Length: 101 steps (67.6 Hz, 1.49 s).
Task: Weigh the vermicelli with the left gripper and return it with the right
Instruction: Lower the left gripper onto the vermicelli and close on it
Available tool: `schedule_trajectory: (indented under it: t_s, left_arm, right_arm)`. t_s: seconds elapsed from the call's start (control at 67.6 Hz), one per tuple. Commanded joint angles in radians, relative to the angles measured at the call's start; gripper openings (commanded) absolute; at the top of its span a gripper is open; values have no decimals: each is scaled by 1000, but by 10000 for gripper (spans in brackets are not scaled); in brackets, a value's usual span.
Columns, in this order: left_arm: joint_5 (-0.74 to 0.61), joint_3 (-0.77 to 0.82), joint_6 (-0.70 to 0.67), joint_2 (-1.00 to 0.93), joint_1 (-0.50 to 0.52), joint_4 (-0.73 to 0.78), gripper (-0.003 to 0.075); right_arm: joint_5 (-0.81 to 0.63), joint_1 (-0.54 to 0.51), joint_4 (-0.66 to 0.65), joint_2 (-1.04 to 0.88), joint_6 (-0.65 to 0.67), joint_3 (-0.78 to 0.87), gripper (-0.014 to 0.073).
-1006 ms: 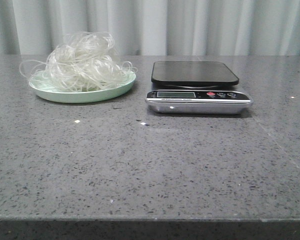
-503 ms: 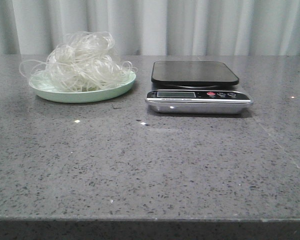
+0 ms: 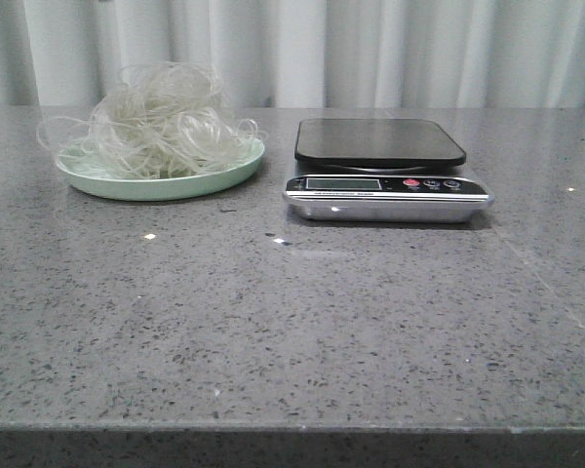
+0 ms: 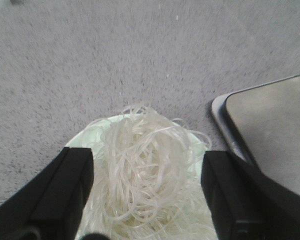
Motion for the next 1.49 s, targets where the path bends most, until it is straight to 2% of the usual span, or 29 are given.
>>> schedule_trajectory:
  t_s: [0.0,0.459,0.873,1.021,1.095,1.11,1.154,1.169,1.184,1.228,1.48]
  left_arm:
    - [-55,-42,2,2,-8,-20,519]
    - [-124,-43,2,93,-12,-53,519]
    - [-2,-43,2,169,-12,-55,508]
    - [24,-43,2,173,-12,-55,411]
    - [29,-43,2,173,-12,-55,307]
    - [29,-43,2,173,-12,-55,307]
    - [30,-43,2,173,-12,-55,221]
    - [30,-43,2,173,-12,-55,221]
    - [33,-43,2,171,-12,-55,176]
    - [36,-43,2,171,-12,-55,132]
    - [108,-101,2,167,-12,-55,144]
  right_arm:
    - [-84,-7,-11,-16,-3,-8,150]
    - [-82,-7,-11,-16,-3,-8,150]
    - [-82,-7,-11,-16,-3,-8,150]
    - [-81,-7,-11,-16,-3,-8,150]
    - [-81,-7,-11,-16,-3,-8,150]
    - [-81,-7,-11,-16,-3,-8,150]
    - [-80,-7,-11,-16,-3,-8,150]
    - [-80,-7,-11,-16,-3,-8,150]
    - [-79,-7,-11,-16,-3,-8,150]
    - [-78,-7,-11,-16,-3,-8,150]
    - [-77,-7,-11,-16,-3,-8,150]
